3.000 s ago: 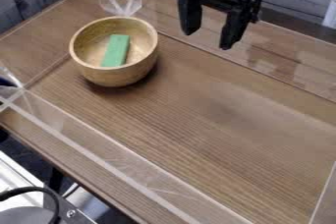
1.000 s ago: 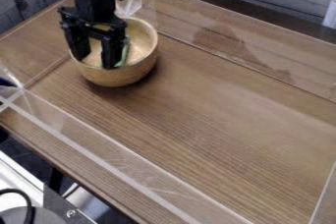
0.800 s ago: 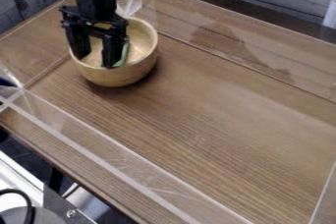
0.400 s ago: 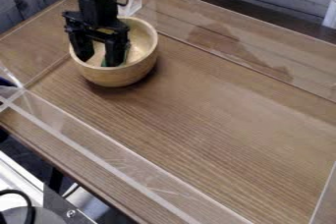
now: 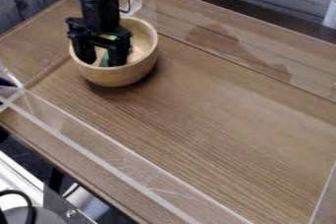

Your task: Remove the green block from inside the brown bowl and put it on the table

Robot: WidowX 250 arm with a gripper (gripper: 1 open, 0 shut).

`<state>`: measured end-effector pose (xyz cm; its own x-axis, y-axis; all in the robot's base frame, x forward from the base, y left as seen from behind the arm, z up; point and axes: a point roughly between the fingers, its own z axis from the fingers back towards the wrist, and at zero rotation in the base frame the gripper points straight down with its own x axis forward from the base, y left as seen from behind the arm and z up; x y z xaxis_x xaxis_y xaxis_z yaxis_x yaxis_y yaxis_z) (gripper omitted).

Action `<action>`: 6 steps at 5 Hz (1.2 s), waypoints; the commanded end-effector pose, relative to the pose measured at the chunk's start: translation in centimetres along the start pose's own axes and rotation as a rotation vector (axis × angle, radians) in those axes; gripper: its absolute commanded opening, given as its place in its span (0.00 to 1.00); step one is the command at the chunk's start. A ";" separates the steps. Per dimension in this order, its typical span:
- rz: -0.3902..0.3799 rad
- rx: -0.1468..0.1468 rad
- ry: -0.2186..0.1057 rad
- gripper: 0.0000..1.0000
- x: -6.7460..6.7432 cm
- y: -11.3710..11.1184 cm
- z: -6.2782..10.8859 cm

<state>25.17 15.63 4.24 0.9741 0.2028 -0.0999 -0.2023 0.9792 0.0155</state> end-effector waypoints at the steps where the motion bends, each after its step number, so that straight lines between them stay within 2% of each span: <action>1: 0.005 0.027 -0.053 1.00 1.2 0.5 1.3; 5: 0.027 0.022 -0.039 1.00 1.8 0.3 1.0; 6: 0.030 0.020 -0.038 0.00 1.9 0.3 0.8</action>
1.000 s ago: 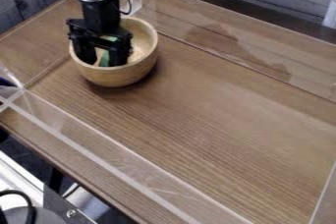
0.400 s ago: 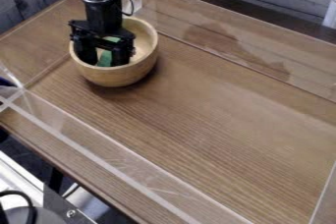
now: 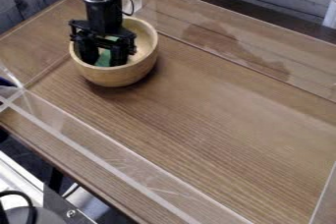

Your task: Remove the green block from inside the brown bowl and put it on the table

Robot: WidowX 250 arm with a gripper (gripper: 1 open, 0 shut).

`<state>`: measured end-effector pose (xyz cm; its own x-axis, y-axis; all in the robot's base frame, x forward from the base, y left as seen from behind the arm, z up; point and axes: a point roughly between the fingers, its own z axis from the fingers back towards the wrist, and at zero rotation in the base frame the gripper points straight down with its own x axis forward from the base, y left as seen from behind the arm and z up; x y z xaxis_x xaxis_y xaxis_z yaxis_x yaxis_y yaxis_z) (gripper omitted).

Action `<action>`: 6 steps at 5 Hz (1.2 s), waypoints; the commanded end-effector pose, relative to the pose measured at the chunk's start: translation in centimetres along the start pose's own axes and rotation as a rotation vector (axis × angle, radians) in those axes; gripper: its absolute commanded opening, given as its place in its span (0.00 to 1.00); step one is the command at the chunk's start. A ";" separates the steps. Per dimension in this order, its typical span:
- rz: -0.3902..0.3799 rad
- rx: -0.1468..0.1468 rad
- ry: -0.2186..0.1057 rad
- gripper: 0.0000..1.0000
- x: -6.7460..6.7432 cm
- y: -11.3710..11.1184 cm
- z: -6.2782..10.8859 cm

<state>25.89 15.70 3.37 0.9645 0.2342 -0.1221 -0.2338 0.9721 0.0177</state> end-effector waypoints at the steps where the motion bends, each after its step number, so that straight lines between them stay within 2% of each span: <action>1: 0.003 0.015 -0.066 0.00 1.0 0.3 1.9; 6: 0.028 -0.017 -0.104 0.00 0.9 0.0 4.5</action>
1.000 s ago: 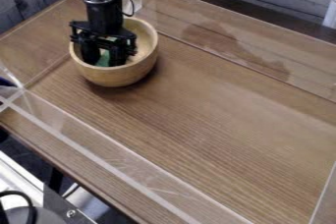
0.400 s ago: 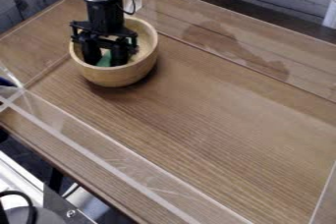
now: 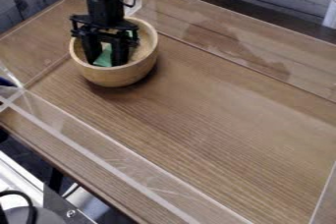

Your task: Remove the green block from inside the brown bowl and put it on the table

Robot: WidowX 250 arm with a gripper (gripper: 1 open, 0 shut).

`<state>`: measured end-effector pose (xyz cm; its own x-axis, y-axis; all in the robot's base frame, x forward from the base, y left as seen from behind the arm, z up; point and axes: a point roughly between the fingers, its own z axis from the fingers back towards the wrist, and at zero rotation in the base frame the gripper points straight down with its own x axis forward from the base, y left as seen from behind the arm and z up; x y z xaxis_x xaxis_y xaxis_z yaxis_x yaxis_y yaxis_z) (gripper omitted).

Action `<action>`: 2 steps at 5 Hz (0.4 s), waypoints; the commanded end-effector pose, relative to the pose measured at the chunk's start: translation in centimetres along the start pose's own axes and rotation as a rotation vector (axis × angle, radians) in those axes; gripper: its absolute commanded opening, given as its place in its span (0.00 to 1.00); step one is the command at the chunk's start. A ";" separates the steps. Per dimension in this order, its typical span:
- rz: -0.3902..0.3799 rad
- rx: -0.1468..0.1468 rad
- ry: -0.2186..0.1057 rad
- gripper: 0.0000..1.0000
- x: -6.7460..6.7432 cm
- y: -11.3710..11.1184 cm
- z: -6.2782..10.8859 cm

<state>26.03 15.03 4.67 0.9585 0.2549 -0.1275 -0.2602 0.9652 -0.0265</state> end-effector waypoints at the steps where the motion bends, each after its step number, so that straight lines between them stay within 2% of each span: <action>1: 0.008 0.018 -0.119 0.00 1.0 0.4 4.2; 2: 0.010 0.001 -0.143 0.00 0.8 0.0 6.1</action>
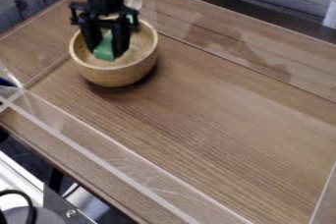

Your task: Remove the green block from inside the brown bowl and put it on the table

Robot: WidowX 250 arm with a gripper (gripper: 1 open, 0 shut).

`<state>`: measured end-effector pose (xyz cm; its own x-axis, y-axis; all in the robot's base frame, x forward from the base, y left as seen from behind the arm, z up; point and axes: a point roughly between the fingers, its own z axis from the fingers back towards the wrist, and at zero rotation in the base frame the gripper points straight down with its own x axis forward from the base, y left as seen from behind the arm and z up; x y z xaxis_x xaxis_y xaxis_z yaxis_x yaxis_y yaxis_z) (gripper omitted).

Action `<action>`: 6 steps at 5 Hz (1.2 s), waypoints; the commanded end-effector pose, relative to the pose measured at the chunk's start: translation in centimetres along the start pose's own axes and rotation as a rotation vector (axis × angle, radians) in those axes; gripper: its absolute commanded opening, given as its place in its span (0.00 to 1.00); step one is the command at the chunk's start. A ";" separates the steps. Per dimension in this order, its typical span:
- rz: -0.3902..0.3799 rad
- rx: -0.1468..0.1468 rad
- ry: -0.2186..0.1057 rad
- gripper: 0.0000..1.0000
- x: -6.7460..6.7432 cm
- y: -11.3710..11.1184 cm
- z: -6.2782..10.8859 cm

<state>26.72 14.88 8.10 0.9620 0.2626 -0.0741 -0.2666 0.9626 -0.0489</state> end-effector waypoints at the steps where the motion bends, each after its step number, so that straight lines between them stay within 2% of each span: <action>1: -0.019 -0.005 -0.122 0.00 0.8 -1.1 5.1; 2: -0.064 -0.040 -0.129 0.00 0.6 -3.9 7.0; 3: -0.114 -0.065 -0.114 0.00 -0.1 -7.0 7.8; 4: -0.181 -0.072 -0.097 0.00 -0.7 -11.0 7.2; 5: -0.232 -0.072 -0.087 0.00 -1.7 -14.7 5.7; 6: -0.265 -0.069 -0.076 0.00 -2.8 -16.9 3.8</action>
<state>28.27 -2.13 10.74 0.9984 -0.0092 -0.0565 0.0020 0.9920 -0.1261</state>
